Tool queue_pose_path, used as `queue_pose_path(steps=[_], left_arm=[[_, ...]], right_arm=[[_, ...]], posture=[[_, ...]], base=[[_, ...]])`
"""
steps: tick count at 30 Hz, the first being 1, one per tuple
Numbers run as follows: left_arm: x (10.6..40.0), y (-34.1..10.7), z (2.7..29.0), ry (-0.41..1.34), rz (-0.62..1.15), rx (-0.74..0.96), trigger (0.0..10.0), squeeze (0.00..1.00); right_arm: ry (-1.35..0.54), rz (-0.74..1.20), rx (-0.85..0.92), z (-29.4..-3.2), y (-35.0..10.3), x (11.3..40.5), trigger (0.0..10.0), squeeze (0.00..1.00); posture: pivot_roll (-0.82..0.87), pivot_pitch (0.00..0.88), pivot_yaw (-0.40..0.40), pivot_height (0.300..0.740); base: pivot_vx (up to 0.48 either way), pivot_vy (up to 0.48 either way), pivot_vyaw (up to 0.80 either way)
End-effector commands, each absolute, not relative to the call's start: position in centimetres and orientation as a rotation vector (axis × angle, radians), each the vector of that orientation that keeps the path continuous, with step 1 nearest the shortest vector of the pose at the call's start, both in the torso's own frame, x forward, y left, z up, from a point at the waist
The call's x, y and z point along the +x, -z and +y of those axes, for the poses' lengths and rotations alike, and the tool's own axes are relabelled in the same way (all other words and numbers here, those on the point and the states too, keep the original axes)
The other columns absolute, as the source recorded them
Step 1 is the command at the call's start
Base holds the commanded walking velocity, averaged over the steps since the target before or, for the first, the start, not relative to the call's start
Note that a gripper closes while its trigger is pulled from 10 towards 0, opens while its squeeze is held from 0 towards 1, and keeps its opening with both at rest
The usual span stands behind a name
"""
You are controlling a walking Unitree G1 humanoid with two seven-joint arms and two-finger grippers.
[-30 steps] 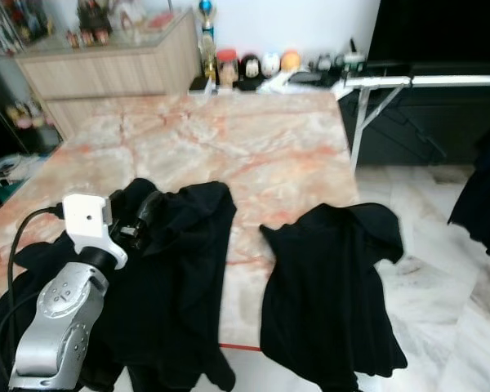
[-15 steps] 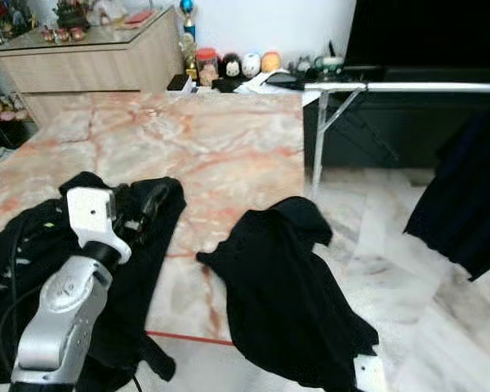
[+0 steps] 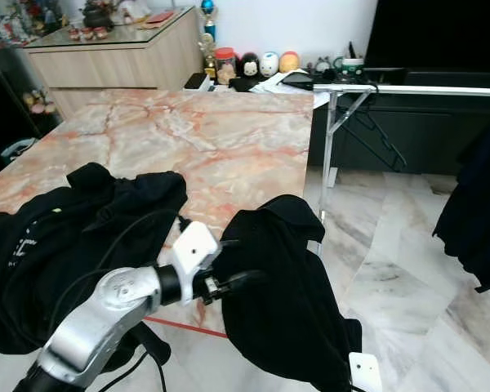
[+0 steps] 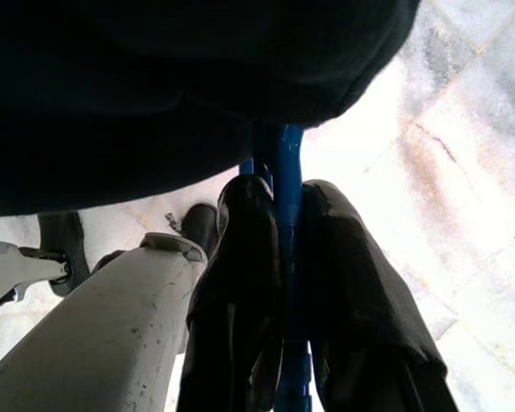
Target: Hang hanger
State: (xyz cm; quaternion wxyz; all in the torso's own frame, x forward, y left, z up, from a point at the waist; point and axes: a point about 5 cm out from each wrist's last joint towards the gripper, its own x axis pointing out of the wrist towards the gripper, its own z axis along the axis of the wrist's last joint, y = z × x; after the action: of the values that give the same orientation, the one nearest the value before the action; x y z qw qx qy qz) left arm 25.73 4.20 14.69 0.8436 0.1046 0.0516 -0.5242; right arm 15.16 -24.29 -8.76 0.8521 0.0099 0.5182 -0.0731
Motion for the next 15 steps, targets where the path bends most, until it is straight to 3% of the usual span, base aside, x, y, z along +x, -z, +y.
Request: queue_pose_path(steps=[1,8,15], left_arm=[[26.2,-13.8,3.1,1.116,0.149,0.253,10.0,0.0],[27.9,-11.9,0.4,1.033,0.278,0.143,10.0,0.0],[29.6,-9.4,0.7,0.878,0.481,0.126,10.0,0.0]], right_arm=[[0.139,1.079,0.014,-24.1,8.7,15.5,10.0,0.0],[0.139,1.078,0.013,-24.1,8.6,15.6,10.0,0.0],[0.143,1.077,0.014,-24.1,8.6,15.6,10.0,0.0]], posture=[[0.01,0.0,0.02,0.74],[0.0,0.0,0.02,0.74],[0.0,0.0,0.018,0.74]], base=[[0.0,0.0,0.0],[0.0,0.0,0.0],[0.0,0.0,0.0]])
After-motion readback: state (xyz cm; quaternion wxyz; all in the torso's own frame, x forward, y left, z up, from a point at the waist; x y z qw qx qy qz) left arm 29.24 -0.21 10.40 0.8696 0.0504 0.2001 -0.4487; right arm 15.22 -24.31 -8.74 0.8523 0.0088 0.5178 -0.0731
